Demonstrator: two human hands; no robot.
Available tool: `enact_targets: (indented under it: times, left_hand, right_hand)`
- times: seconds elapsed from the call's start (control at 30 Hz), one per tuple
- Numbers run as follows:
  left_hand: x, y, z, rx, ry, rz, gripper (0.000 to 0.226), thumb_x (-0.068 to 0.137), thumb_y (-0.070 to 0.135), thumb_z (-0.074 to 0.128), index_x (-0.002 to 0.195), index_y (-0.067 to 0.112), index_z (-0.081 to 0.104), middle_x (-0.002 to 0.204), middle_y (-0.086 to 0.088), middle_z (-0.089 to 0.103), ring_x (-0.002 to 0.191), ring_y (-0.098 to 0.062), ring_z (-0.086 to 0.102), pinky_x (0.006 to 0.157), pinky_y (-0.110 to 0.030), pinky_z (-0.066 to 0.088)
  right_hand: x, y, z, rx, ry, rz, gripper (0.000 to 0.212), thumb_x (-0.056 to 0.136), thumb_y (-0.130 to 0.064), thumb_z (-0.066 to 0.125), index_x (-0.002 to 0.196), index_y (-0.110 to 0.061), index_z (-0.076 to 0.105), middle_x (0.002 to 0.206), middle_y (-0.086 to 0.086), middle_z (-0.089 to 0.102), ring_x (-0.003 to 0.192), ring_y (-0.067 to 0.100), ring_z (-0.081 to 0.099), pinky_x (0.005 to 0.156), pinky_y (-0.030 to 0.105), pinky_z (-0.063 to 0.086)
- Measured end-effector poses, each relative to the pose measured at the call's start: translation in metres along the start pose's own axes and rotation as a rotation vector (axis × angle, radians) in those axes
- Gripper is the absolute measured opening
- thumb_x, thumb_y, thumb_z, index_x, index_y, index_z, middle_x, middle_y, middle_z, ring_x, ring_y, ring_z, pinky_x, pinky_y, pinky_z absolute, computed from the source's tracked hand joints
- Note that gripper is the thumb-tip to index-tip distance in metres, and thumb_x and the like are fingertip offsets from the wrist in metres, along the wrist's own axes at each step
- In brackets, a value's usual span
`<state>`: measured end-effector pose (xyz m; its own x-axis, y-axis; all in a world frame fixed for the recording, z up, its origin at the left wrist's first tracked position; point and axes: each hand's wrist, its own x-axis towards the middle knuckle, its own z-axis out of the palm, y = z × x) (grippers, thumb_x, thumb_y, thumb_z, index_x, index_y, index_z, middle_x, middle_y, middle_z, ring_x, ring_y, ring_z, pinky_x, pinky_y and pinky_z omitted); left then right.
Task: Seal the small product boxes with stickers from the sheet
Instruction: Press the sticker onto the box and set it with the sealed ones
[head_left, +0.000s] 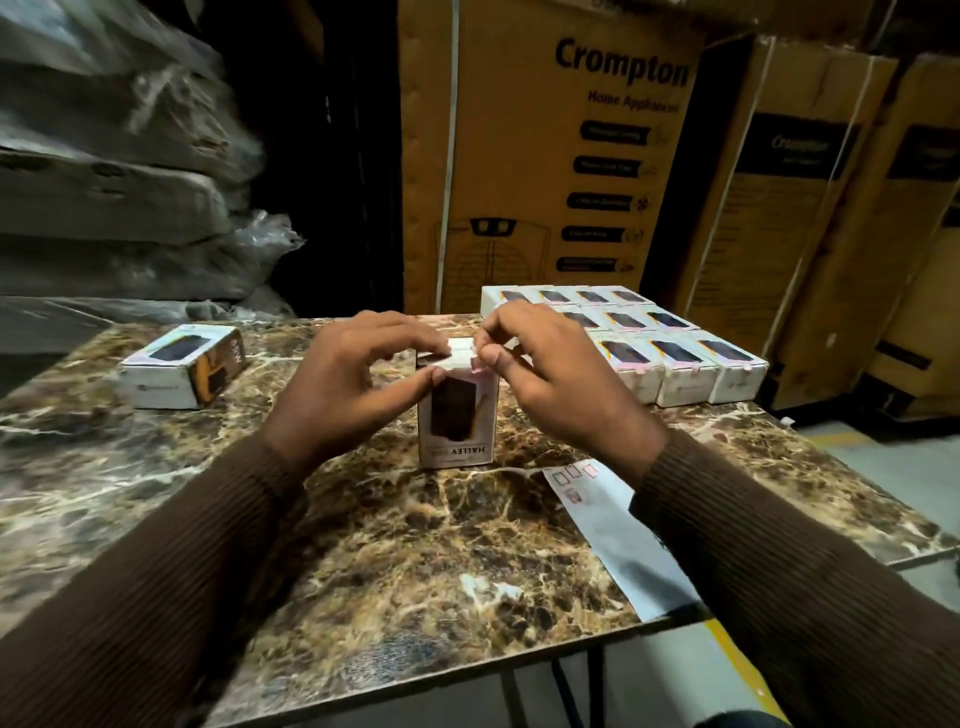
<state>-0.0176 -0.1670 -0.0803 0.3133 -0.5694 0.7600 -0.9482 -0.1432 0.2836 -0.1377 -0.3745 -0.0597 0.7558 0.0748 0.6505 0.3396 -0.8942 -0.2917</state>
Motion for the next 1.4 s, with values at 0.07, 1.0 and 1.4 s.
enact_targets:
  times: [0.07, 1.0, 1.4]
  left_hand:
    - [-0.003, 0.0, 0.005, -0.034, 0.044, -0.02, 0.017, 0.093, 0.02, 0.082, 0.11, 0.019, 0.08, 0.111, 0.011, 0.076, 0.107, -0.011, 0.069, 0.078, -0.04, 0.057]
    - [-0.007, 0.018, 0.024, 0.077, 0.136, -0.059, 0.018, 0.094, 0.031, 0.077, 0.097, 0.016, 0.068, 0.095, 0.006, 0.064, 0.092, -0.013, 0.057, 0.078, -0.031, 0.048]
    - [-0.008, 0.016, 0.027, 0.108, 0.14, -0.052, 0.014, 0.093, 0.027, 0.076, 0.097, 0.018, 0.066, 0.095, 0.008, 0.061, 0.092, -0.014, 0.054, 0.079, -0.033, 0.047]
  right_hand:
    - [0.003, 0.0, 0.007, -0.042, -0.004, 0.012, 0.007, 0.102, -0.016, 0.059, 0.095, -0.017, 0.061, 0.095, -0.005, 0.06, 0.094, 0.015, 0.053, 0.078, 0.033, 0.039]
    - [-0.004, -0.01, 0.036, -0.088, 0.221, 0.123, 0.004, 0.098, -0.015, 0.06, 0.093, -0.014, 0.061, 0.099, -0.004, 0.055, 0.098, 0.014, 0.046, 0.08, 0.026, 0.031]
    - [-0.007, -0.012, 0.039, -0.083, 0.234, 0.138, 0.004, 0.099, -0.014, 0.059, 0.096, -0.014, 0.061, 0.099, -0.005, 0.054, 0.099, 0.016, 0.049, 0.081, 0.027, 0.037]
